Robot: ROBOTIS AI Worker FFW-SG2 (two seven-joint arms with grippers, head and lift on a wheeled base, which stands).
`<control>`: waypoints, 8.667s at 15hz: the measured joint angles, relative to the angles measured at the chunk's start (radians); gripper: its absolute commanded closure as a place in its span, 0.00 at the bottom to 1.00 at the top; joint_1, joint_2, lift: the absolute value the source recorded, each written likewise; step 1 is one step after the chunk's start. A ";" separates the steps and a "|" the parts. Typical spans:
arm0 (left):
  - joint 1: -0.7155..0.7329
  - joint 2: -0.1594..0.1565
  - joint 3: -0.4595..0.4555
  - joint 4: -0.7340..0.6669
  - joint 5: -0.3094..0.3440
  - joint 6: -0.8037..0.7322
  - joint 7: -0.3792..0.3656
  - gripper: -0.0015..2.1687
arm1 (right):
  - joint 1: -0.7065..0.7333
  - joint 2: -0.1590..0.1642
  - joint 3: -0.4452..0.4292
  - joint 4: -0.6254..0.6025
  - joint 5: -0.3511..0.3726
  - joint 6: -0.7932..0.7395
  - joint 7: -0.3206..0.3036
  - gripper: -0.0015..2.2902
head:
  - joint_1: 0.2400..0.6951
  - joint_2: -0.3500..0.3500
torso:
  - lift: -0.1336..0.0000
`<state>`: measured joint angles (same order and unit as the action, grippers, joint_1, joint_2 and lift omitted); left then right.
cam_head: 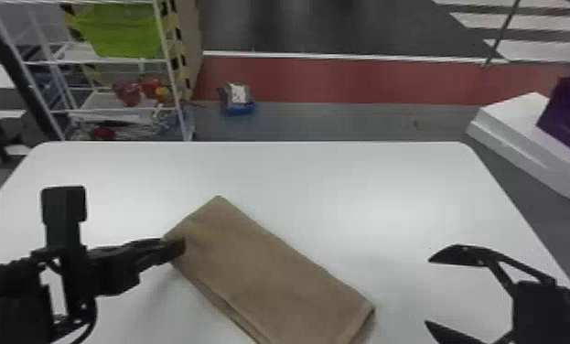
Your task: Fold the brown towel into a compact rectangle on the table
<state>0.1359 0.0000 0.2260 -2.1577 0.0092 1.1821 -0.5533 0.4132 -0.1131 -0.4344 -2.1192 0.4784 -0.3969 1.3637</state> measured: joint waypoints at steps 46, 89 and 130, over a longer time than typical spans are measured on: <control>0.075 0.000 0.021 -0.018 0.136 -0.088 0.009 0.02 | -0.127 -0.176 0.336 -0.028 0.227 0.039 0.000 0.52 | 1.00 0.63 | 0.00; 0.095 0.000 0.053 -0.021 0.164 -0.130 -0.026 0.02 | -0.272 -0.016 0.550 0.061 0.269 0.465 -0.011 0.92 | 1.00 0.78 | 0.00; 0.101 0.000 0.017 0.018 0.181 -0.316 0.048 0.01 | -0.228 -0.121 0.600 0.083 0.365 0.497 -0.011 0.92 | 1.00 0.73 | 0.00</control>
<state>0.2370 0.0000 0.2433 -2.1395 0.1901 0.8663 -0.5058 0.1854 -0.2346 0.1656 -2.0362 0.8430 0.1002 1.3530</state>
